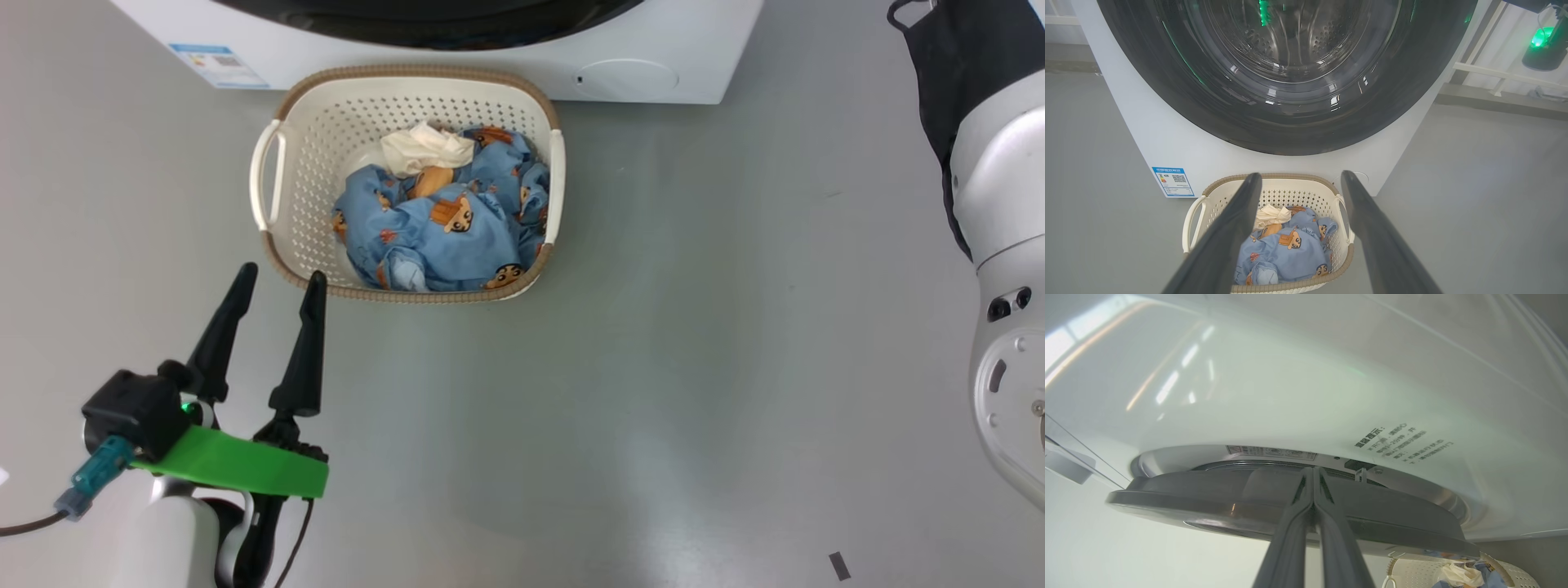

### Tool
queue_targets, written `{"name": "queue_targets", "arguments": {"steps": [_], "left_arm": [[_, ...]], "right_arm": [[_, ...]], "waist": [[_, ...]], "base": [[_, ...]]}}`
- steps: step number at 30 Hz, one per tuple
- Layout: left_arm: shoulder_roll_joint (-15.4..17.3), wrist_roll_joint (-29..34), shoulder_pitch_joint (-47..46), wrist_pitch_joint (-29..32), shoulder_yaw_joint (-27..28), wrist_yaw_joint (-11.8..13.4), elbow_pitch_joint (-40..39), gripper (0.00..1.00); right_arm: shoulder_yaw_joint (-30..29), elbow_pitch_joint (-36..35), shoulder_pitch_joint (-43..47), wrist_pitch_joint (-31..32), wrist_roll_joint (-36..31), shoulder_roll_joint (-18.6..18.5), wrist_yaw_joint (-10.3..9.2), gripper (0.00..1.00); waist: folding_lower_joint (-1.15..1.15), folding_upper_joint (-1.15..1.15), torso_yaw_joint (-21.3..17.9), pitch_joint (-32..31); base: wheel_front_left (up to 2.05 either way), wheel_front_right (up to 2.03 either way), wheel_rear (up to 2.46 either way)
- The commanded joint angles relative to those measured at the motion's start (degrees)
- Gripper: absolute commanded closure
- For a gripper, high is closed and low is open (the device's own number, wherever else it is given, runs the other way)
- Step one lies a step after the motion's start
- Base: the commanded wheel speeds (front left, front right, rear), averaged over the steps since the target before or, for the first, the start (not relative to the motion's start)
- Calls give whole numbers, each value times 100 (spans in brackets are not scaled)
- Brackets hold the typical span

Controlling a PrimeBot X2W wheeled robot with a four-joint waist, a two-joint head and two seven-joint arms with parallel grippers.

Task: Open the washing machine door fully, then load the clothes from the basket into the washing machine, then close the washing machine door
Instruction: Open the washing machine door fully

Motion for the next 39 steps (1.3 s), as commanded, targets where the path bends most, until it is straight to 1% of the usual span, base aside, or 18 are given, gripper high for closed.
{"name": "queue_targets", "arguments": {"steps": [1,13,25,28,32,39], "left_arm": [[135,-41,-93,-36,156,-9,-121,0],[122,-132,-171,-36,132,-9,-155,0],[66,-205,-271,-36,36,-9,-182,0],[59,-212,-308,-36,27,-9,-180,0],[28,-197,-326,-36,40,-9,-205,0],[22,-154,-295,-36,141,-9,-256,0]], "right_arm": [[78,-83,-254,-43,-41,187,10,100],[260,562,-814,-426,-24,190,10,100],[439,842,-1153,-533,36,190,10,100],[533,889,-1174,-355,94,190,10,100],[724,826,-1115,85,266,190,10,100],[1076,198,-731,1066,737,190,10,100]], "waist": [[-1,0,72,56],[-1,0,247,180],[-1,0,344,405],[-1,0,377,436],[-1,0,410,442],[-1,0,380,363]], "base": [[0,0,0],[0,0,0],[0,0,0],[0,0,0],[0,0,0],[0,0,0]]}}
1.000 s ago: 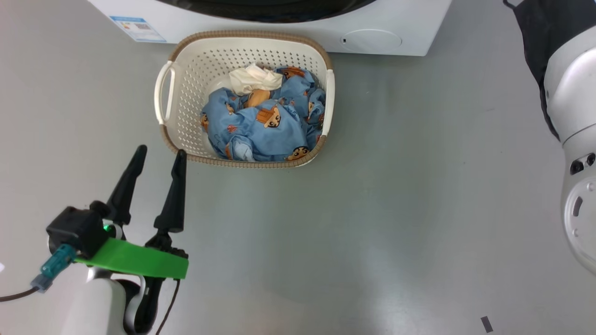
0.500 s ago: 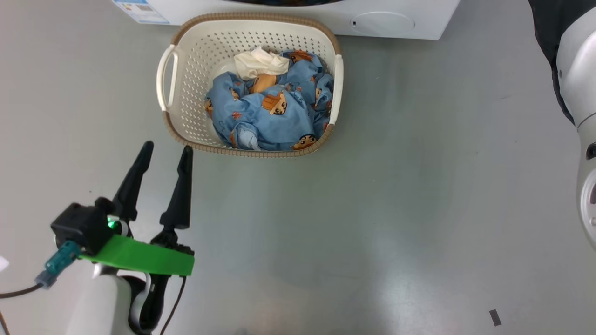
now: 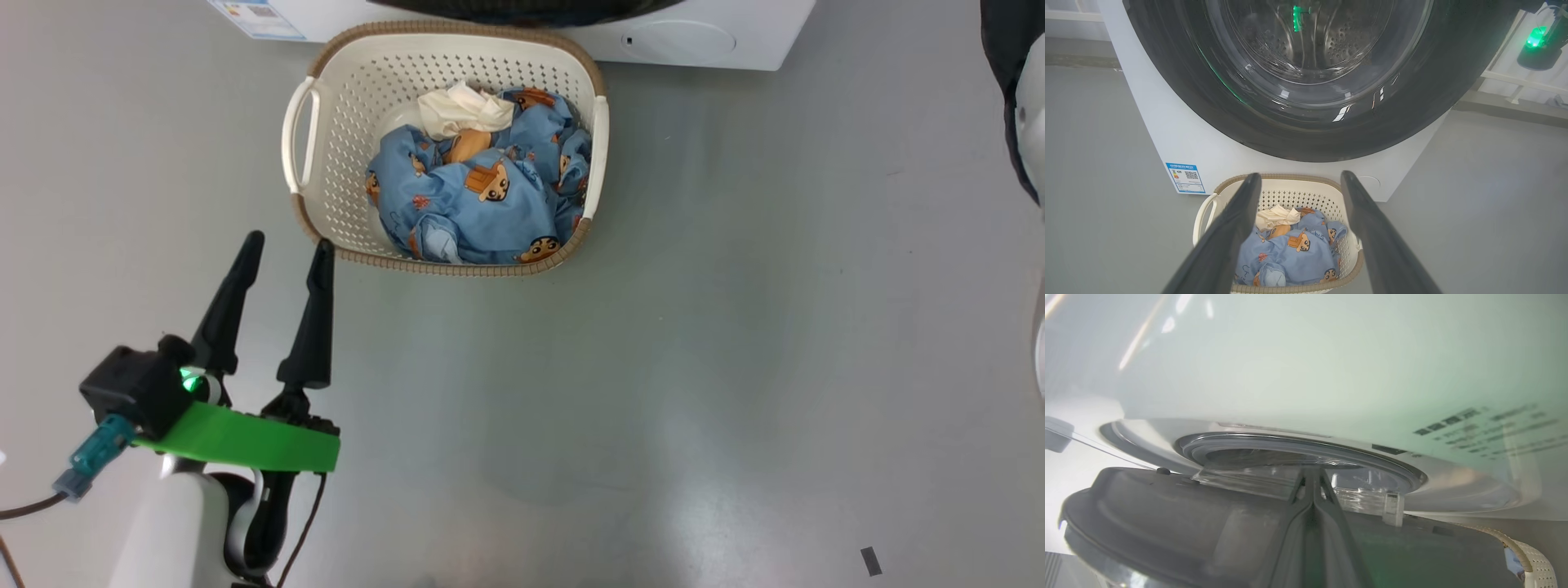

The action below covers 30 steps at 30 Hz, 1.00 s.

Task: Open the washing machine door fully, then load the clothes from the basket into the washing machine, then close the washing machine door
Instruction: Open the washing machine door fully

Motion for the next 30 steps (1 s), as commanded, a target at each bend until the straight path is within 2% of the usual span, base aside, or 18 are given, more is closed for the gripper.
{"name": "queue_targets", "arguments": {"steps": [1,20,30], "left_arm": [[175,16,-32,-36,243,-9,-162,0],[245,120,135,-36,432,-9,-316,0],[273,165,258,-36,484,-9,-347,0]], "right_arm": [[144,-268,140,327,106,468,44,100],[144,-866,1141,1961,419,430,44,100],[230,-1021,1715,3115,812,465,44,100]], "waist": [[0,0,-26,-48],[0,0,-140,-436],[0,0,-170,-703]], "base": [[0,0,0],[0,0,0],[0,0,0]]}}
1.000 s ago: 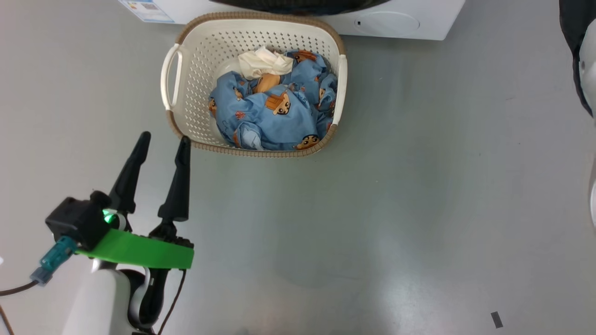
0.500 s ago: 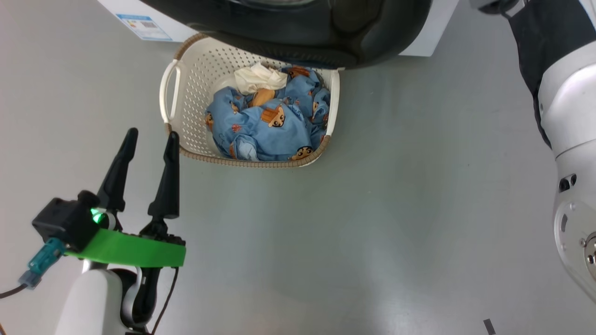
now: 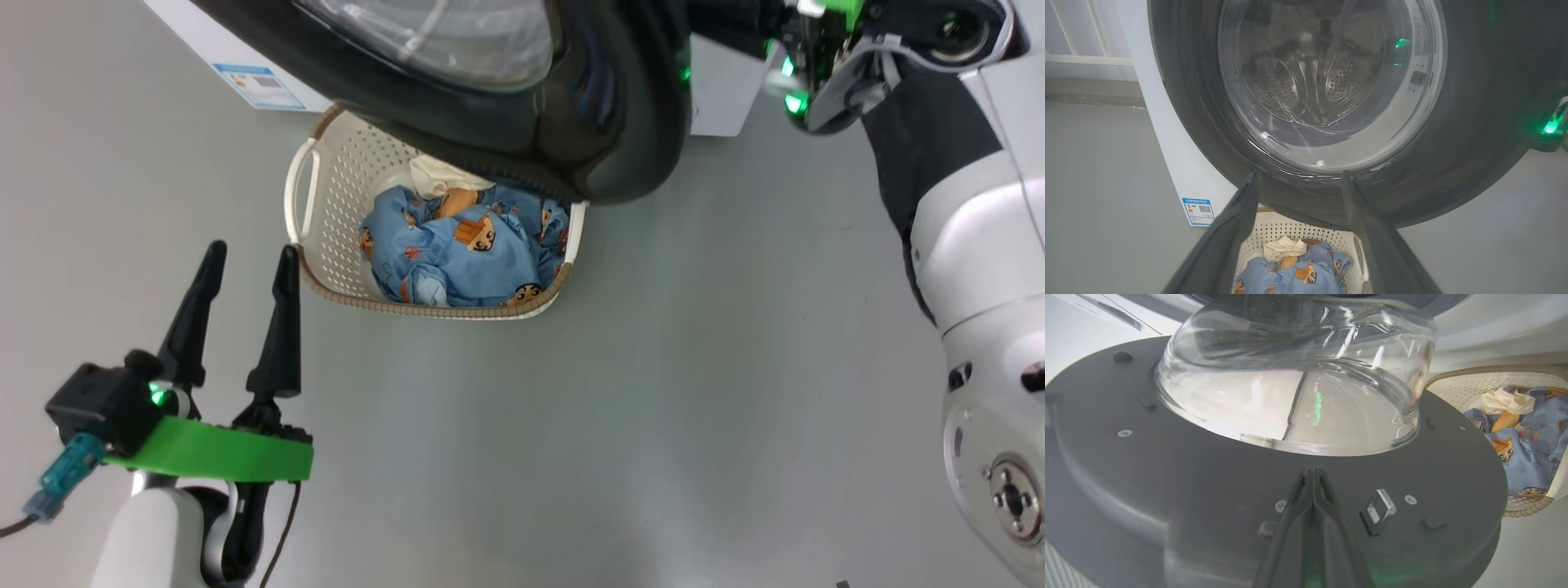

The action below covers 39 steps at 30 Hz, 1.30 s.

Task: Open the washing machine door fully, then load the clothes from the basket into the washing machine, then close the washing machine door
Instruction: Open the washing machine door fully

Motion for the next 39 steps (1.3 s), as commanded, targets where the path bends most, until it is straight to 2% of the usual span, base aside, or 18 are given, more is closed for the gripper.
{"name": "queue_targets", "arguments": {"steps": [1,5,12,22,32,39], "left_arm": [[182,52,80,-36,210,-9,-154,0],[176,54,87,-36,200,-9,-152,0],[154,76,102,-36,136,-9,-155,0],[136,84,122,-36,85,-9,-173,0],[99,79,155,-36,135,-9,-151,0],[84,90,151,-36,168,-9,-113,0]], "right_arm": [[167,-259,154,223,200,226,42,100],[588,-493,435,461,685,227,42,100],[1690,-1202,969,576,1679,228,42,100],[3085,-1988,1418,32,2806,229,42,100],[4232,-2121,1383,-592,3656,229,42,100],[4775,-2164,1366,-915,4106,229,42,100]], "waist": [[0,0,10,-63],[0,0,33,-121],[0,0,96,-195],[0,0,167,-271],[0,0,233,-274],[0,0,242,-320]], "base": [[0,0,0],[0,0,0],[0,0,0],[0,0,0],[0,0,0],[0,0,0]]}}
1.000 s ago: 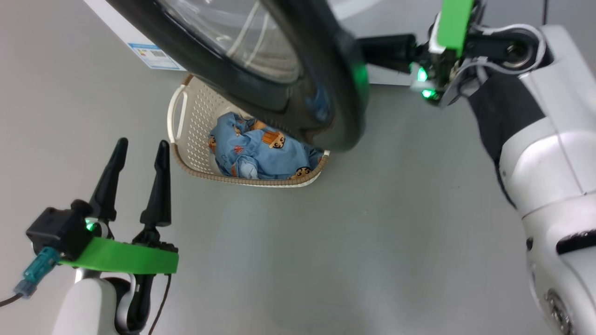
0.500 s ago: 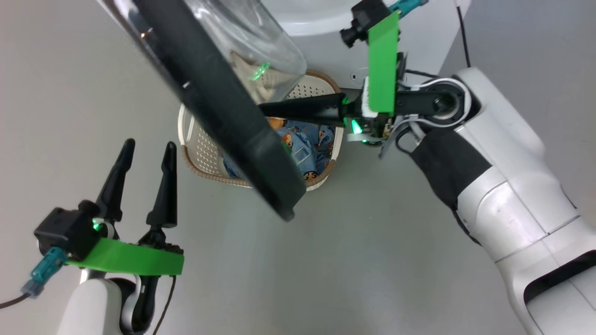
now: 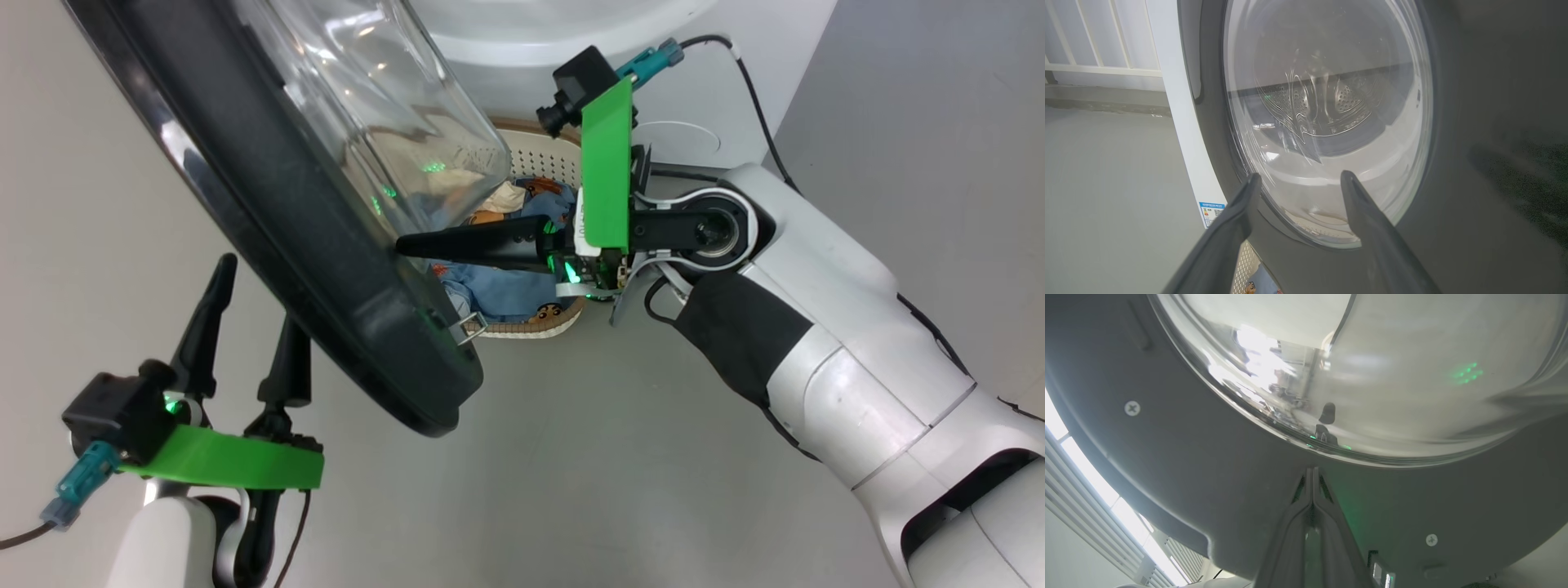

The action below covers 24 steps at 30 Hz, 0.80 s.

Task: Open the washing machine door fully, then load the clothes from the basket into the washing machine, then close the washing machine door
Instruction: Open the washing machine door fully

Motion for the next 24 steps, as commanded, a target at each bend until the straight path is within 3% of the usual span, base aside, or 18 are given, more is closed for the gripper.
{"name": "queue_targets", "arguments": {"steps": [1,8,24], "left_arm": [[159,43,28,-35,224,-9,-108,0],[163,77,121,-35,322,-9,-78,0],[232,183,490,-35,518,-9,-12,0]], "right_arm": [[80,-187,19,-64,101,230,42,100],[200,-231,150,-321,361,141,42,100],[185,-903,1063,-972,834,-616,42,100]], "waist": [[0,0,-6,-22],[0,0,-89,-176],[0,0,-489,-711]], "base": [[0,0,0],[0,0,0],[0,0,0]]}}
